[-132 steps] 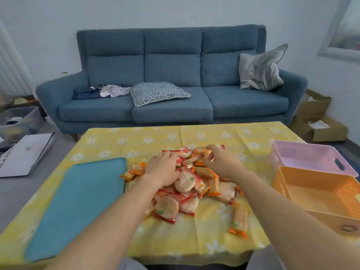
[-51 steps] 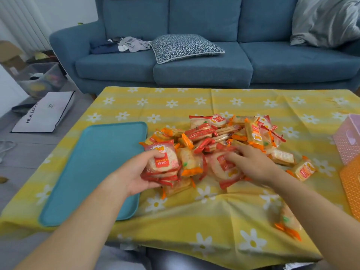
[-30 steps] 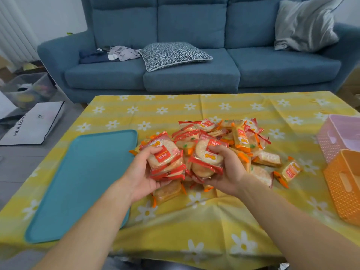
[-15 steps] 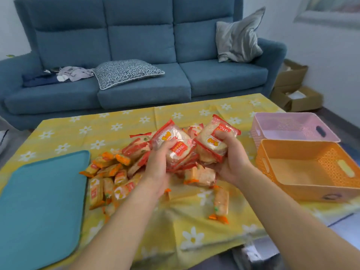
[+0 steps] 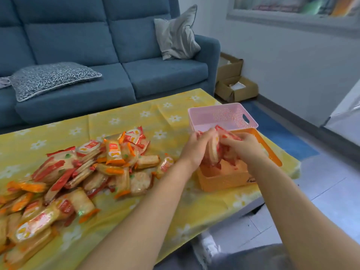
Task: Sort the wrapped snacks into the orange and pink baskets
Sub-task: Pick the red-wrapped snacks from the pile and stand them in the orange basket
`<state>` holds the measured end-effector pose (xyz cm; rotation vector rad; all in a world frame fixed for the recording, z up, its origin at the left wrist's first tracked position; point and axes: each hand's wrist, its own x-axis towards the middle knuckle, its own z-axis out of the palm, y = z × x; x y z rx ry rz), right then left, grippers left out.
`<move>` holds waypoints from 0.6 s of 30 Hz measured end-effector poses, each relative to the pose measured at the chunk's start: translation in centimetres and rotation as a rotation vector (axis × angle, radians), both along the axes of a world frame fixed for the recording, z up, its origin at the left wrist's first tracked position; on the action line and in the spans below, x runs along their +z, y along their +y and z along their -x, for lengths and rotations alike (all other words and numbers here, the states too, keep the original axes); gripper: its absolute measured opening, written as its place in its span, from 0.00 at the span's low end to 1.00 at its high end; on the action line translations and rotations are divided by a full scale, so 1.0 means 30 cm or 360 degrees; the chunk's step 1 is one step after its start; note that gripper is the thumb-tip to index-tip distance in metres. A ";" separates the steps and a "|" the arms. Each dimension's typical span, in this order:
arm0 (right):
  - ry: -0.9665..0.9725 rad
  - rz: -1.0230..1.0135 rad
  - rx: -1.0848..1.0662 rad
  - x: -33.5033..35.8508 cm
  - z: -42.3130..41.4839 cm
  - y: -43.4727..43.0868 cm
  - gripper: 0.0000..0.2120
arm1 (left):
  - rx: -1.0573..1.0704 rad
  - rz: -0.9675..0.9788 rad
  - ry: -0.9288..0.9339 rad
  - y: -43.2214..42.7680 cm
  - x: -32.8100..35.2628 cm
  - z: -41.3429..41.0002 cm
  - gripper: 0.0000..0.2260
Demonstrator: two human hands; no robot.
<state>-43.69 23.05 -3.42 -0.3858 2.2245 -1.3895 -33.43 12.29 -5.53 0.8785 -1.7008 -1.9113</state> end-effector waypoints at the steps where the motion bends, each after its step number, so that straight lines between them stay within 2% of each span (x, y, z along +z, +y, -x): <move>1: 0.0099 -0.0068 0.0003 -0.010 0.023 0.006 0.24 | -0.0044 0.0055 -0.0016 -0.007 -0.015 0.012 0.37; 4: 0.0418 -0.0117 -0.0048 -0.025 0.066 0.012 0.29 | -0.0009 0.0419 -0.0185 -0.030 -0.044 -0.001 0.37; 7: 0.0684 -0.0338 0.0214 -0.046 0.071 -0.002 0.16 | 0.0145 0.0815 -0.0588 -0.031 -0.082 -0.025 0.29; 9: 0.0664 -0.0677 0.0549 -0.065 0.046 -0.014 0.13 | -0.0016 0.0735 -0.0861 -0.019 -0.094 -0.037 0.28; 11: 0.0734 -0.1020 0.0814 -0.089 0.023 -0.025 0.18 | -0.0208 0.0653 -0.0995 -0.018 -0.106 -0.040 0.11; 12: 0.0781 -0.1102 0.0845 -0.098 0.017 -0.031 0.19 | -0.0210 0.0673 -0.1002 -0.017 -0.104 -0.046 0.07; 15: 0.0820 -0.1083 0.0794 -0.102 0.009 -0.048 0.17 | -0.0079 0.0767 -0.0956 -0.023 -0.080 -0.078 0.09; 18: 0.0687 -0.0945 0.0907 -0.096 -0.008 -0.073 0.13 | -0.0051 0.0774 -0.0939 -0.037 -0.052 -0.152 0.09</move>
